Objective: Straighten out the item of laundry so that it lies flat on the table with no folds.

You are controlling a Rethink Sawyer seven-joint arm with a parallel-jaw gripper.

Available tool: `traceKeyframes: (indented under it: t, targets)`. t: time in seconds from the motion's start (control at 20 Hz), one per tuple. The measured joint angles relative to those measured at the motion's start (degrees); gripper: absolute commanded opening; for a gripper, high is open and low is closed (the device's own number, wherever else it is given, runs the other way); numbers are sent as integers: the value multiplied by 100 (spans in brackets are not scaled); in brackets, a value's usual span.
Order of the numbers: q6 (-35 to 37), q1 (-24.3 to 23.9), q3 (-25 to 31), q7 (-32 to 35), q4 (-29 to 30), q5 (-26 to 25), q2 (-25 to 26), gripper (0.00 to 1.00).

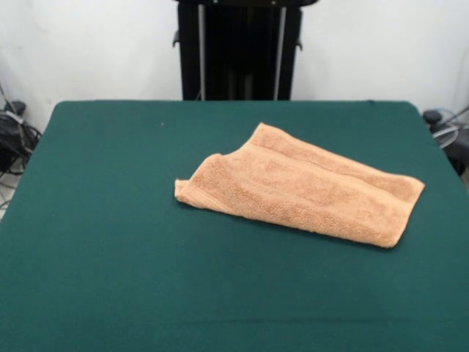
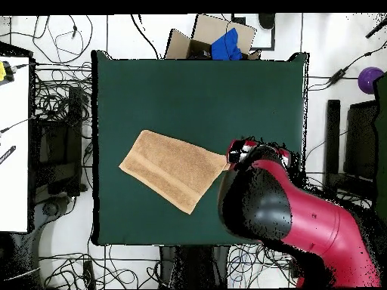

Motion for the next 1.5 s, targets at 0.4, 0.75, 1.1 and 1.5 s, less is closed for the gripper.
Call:
traceKeyframes:
  t: [0.4,0.75,1.1,1.5]
  targets:
    - [138,-66,98,0,-123,-22,2,100]
    - [139,24,159,0,-132,-82,83,100]
    - [39,568,136,0,-132,-218,113,100]
    - [-500,816,135,0,-134,-217,338,100]
